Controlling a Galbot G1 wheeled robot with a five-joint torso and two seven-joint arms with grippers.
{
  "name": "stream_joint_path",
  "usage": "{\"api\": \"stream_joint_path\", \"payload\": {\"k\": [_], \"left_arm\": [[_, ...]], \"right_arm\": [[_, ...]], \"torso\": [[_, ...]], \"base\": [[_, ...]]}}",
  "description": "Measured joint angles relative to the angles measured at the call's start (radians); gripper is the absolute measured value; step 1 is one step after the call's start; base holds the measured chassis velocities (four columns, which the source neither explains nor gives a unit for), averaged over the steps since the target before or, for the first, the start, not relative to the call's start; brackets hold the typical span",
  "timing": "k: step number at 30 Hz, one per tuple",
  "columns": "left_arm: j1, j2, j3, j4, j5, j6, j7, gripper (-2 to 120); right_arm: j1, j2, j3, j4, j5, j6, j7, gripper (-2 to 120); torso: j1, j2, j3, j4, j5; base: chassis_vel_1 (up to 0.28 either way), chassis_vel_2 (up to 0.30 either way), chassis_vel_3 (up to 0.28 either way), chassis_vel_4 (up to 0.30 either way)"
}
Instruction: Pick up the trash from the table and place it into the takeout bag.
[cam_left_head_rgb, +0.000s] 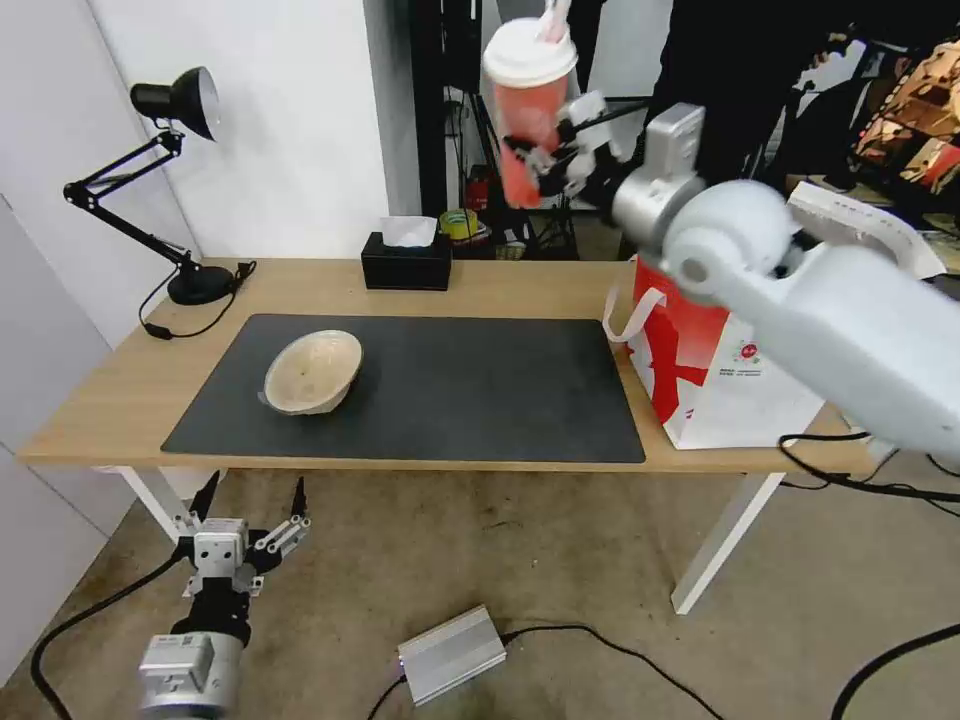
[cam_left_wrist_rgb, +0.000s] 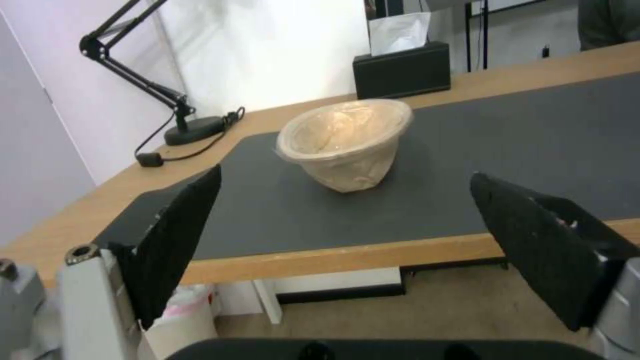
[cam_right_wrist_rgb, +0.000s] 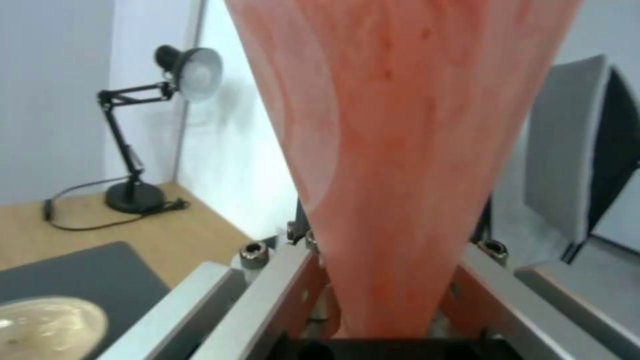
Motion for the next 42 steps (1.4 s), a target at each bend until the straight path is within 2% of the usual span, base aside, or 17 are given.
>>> {"api": "stream_joint_path", "payload": {"k": [12, 15, 21, 25, 27, 30, 42], "left_arm": [[-0.007, 0.004, 0.008, 0.001, 0.0, -0.005, 0.0, 100], [-0.01, 0.004, 0.01, 0.005, 0.0, -0.006, 0.0, 100], [-0.017, 0.004, 0.014, 0.009, -0.001, -0.007, 0.0, 100], [-0.021, 0.004, 0.015, 0.013, -0.001, -0.007, 0.0, 100], [-0.022, 0.004, 0.016, 0.014, -0.001, -0.007, 0.0, 100], [-0.024, 0.003, 0.019, 0.016, -0.001, -0.007, 0.001, 100], [-0.027, -0.002, 0.026, 0.024, 0.001, -0.007, 0.002, 100]], "right_arm": [[0.066, -0.101, 0.001, -0.104, -0.089, -0.015, -0.185, 5], [0.074, -0.13, 0.005, -0.153, -0.137, -0.013, -0.285, 5], [0.076, -0.17, 0.012, -0.219, -0.195, -0.003, -0.408, 5], [0.063, -0.202, 0.029, -0.28, -0.263, 0.024, -0.525, 5], [0.061, -0.206, 0.032, -0.289, -0.272, 0.029, -0.538, 5], [0.048, -0.221, 0.049, -0.333, -0.318, 0.053, -0.613, 5], [0.021, -0.247, 0.074, -0.452, -0.407, 0.132, -0.758, 5]], "torso": [[0.0, 0.0, 0.0, 0.0002, 0.0002], [0.0, 0.0, 0.0, 0.0001, 0.0001], [0.0, 0.0, 0.0, 0.0001, 0.0002], [0.0, 0.0, 0.0, -0.0001, 0.0002], [0.0, 0.0, 0.0, -0.0001, 0.0002], [0.0, 0.0, 0.0, 0.0001, 0.0001], [0.0, 0.0, 0.0, 0.0001, 0.0]], "base": [[0.0, 0.0, 0.0, 0.0], [0.0, 0.0, 0.0, 0.0], [0.0, 0.0, 0.0, 0.0], [0.0, 0.0, 0.0, 0.0], [0.0, 0.0, 0.0, 0.0], [0.0, 0.0, 0.0, 0.0], [0.0, 0.0, 0.0, 0.0]]}}
